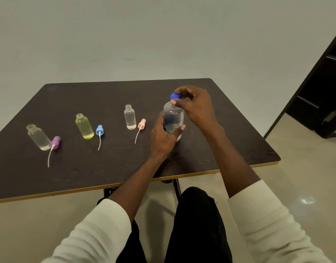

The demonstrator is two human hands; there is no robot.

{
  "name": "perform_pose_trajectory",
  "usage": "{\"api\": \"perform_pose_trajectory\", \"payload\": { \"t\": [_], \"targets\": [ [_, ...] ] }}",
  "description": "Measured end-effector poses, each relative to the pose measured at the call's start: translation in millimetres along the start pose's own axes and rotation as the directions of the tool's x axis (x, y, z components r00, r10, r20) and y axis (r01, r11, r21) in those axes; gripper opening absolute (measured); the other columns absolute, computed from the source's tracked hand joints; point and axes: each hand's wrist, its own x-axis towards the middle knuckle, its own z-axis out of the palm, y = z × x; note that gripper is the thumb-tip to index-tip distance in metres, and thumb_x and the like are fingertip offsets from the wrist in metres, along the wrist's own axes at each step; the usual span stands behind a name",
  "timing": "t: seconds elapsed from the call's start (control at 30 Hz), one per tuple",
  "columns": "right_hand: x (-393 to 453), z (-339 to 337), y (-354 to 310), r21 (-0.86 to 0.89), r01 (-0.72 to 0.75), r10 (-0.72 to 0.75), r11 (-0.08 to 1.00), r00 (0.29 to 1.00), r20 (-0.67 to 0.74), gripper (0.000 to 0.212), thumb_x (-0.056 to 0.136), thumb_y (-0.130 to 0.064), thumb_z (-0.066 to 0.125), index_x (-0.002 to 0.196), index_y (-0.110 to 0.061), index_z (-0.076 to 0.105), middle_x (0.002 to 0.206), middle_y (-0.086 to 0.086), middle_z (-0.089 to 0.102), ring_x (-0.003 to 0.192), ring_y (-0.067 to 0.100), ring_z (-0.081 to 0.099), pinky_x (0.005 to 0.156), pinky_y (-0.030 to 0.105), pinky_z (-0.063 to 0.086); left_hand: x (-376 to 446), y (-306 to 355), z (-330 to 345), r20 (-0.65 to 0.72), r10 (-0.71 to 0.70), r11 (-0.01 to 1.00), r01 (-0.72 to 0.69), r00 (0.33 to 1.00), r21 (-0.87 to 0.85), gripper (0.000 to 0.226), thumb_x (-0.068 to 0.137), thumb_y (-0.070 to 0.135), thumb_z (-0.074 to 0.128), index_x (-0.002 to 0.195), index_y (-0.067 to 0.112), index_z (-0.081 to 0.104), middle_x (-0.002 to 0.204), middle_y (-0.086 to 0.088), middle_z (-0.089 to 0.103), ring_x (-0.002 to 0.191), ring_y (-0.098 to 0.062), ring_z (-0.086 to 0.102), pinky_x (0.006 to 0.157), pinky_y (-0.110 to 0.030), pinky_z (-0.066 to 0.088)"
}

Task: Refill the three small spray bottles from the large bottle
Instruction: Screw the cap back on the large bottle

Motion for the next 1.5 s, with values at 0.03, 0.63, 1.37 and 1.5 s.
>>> {"api": "perform_pose_trajectory", "payload": {
  "t": [0.03,0.63,1.37,1.5],
  "targets": [
    [-0.4,0.5,-1.4,-0.035,0.021,-0.02,0.999,1.0,0.004,0.025,0.075,-0.015,0.081,0.098,-0.012,0.073,0.092,0.0,0.072,0.082,0.008,0.064,0.074,0.015,0.051,-0.4,0.6,0.2,0.001,0.0,1.0,0.0,1.0,-0.002,0.075,0.083,0.034,0.083,0.147,0.027,0.043,0.13,0.021,0.051,0.111,0.027,0.045,0.088,0.005,0.035],
    [4.1,6.7,-7.6,-0.256,0.04,-0.005,0.966,0.991,0.136,0.045,0.074,-0.041,0.082,0.102,-0.013,0.06,0.092,-0.005,0.062,0.074,0.003,0.052,0.067,0.012,0.042,-1.2,2.6,-1.6,0.016,-0.03,0.999,0.031,0.999,-0.016,0.074,0.083,0.032,0.083,0.146,0.022,0.045,0.133,0.016,0.054,0.117,0.012,0.051,0.096,-0.004,0.039],
    [-5.8,8.5,3.5,-0.017,0.002,0.0,1.0,0.996,0.086,0.033,0.091,-0.018,0.067,0.124,-0.016,0.067,0.124,0.0,0.068,0.114,0.01,0.063,0.102,0.037,0.05,-0.4,-0.8,-0.9,0.009,0.01,1.0,-0.01,1.0,-0.021,0.071,0.083,0.032,0.083,0.142,0.027,0.045,0.132,0.017,0.053,0.112,0.023,0.047,0.089,0.001,0.039],
    [-7.8,15.6,2.6,0.012,-0.012,0.013,1.0,0.999,-0.044,0.03,0.077,-0.023,0.081,0.103,-0.015,0.071,0.097,-0.002,0.071,0.09,0.011,0.068,0.087,0.029,0.057,-0.4,0.9,-2.0,-0.008,0.027,1.0,-0.027,1.0,-0.011,0.064,0.082,0.031,0.084,0.131,0.043,0.044,0.122,0.026,0.056,0.112,0.019,0.051,0.089,-0.002,0.041]
  ]
}}
